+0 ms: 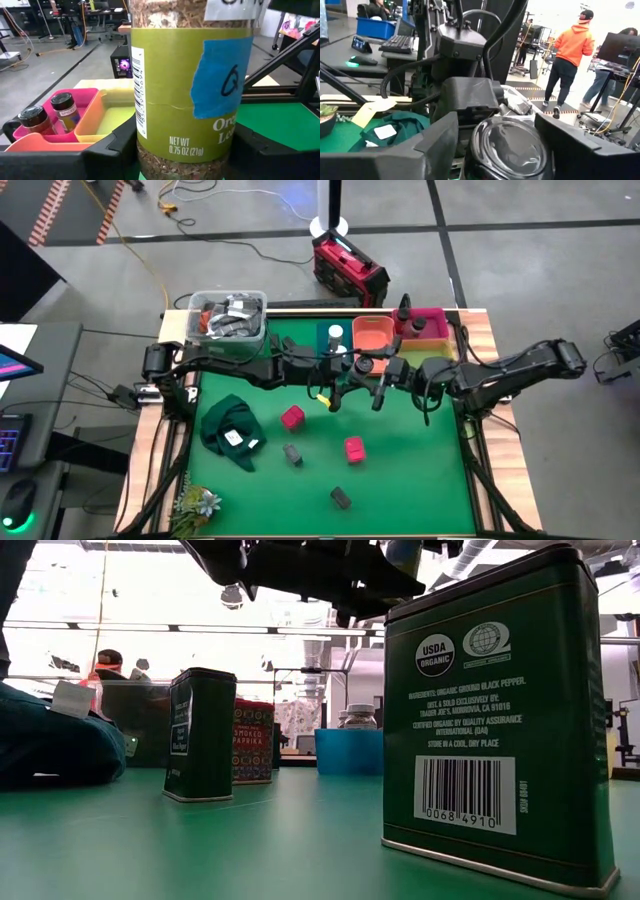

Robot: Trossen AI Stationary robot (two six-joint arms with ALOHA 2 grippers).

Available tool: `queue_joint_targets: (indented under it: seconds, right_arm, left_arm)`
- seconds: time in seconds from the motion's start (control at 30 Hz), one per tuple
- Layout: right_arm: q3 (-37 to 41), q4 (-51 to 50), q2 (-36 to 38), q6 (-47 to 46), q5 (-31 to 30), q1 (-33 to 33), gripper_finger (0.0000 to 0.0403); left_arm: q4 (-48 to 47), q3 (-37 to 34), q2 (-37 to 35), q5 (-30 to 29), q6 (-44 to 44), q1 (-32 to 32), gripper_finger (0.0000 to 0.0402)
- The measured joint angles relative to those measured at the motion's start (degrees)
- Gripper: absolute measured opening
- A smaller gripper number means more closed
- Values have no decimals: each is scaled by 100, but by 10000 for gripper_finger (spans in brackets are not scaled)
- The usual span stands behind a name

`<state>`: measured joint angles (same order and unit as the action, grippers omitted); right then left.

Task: Sort spices by type
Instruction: Put the black seasoning bottle into the pink bin

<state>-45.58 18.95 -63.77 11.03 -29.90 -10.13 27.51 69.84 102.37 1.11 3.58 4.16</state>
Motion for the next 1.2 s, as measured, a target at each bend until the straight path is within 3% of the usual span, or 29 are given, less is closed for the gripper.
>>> queue_joint_targets:
  seconds: [0.23,0.43,0.53,0.8,1.0,1.2]
  right_arm:
    - [-2,-74,22,-119,1,0,226]
    - [-2,-130,22,-180,1,-11,227]
    - [-4,-183,22,-173,-13,-16,238]
    - [-4,-251,23,-127,-59,-35,224]
    - [-2,-733,198,-195,-219,28,236]
    - [0,-1462,598,-207,-734,285,229]
  left_arm:
    - [3,0,0,0,80,-2,202]
    - [-9,0,1,-13,29,-2,204]
    - [-45,0,2,-289,-128,-7,210]
    - [-257,14,-68,-618,13,4,271]
    - [-1006,332,-151,-810,137,5,310]
    - [-1801,483,-377,-1164,259,9,315]
